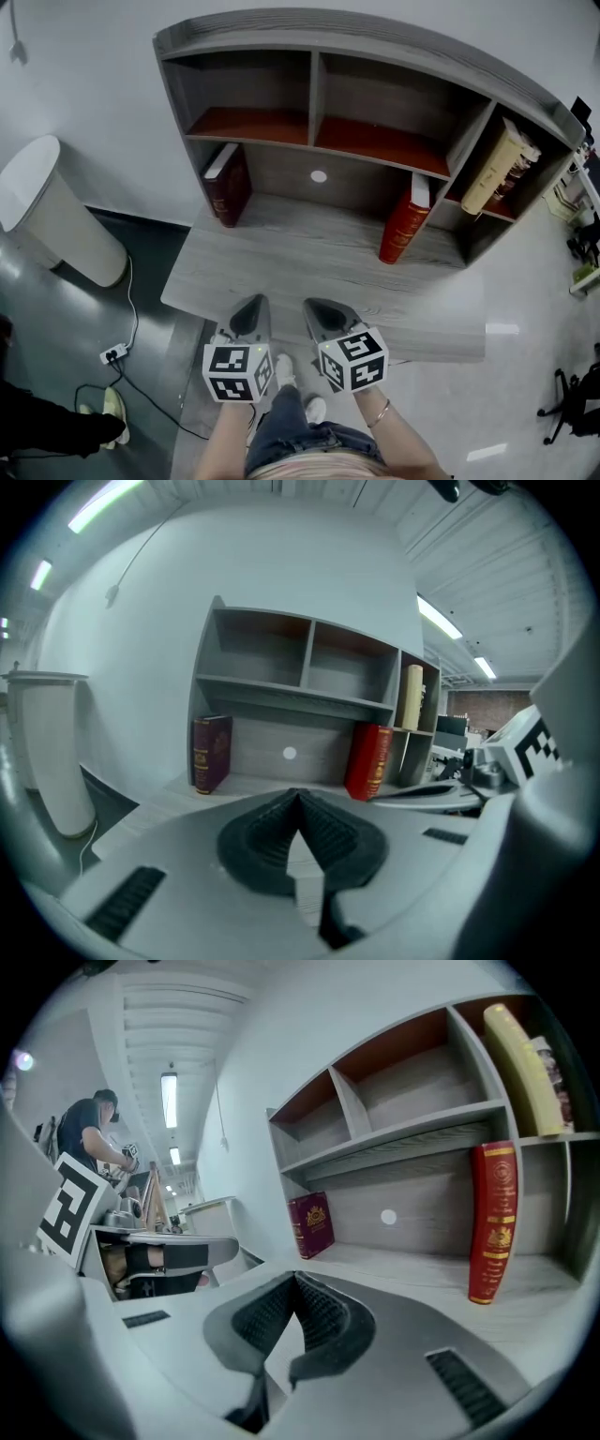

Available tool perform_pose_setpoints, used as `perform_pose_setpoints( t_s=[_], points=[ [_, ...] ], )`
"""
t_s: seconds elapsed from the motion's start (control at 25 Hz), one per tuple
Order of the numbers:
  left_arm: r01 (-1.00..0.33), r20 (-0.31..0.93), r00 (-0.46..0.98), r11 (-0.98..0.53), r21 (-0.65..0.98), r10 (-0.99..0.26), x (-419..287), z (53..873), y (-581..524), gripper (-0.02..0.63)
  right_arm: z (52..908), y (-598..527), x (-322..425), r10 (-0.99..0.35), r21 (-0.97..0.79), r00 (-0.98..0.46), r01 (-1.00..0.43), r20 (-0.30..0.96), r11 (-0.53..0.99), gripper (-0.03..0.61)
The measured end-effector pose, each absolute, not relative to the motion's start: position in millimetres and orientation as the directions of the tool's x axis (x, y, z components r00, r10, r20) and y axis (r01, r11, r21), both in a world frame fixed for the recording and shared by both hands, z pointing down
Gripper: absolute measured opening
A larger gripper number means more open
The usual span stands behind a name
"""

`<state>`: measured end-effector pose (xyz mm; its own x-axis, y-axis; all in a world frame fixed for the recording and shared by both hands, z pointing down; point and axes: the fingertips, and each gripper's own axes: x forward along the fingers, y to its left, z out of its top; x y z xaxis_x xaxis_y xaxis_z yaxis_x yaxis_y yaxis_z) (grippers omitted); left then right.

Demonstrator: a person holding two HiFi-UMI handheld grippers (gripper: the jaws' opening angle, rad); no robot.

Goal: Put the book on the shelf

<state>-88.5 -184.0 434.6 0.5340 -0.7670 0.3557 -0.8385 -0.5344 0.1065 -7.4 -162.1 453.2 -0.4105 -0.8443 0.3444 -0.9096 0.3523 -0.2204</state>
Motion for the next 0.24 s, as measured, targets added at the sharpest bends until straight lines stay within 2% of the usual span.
perform_pose_setpoints(
  t_s=[0.24],
  points=[
    [-0.826, 0.364, 0.551, -0.551, 0.115, -0.751, -65, 432, -152, 0.011, 448, -128, 17, -0.86, -0.231, -0.385, -0.918, 0.336, 0.322, 0.008]
  ],
)
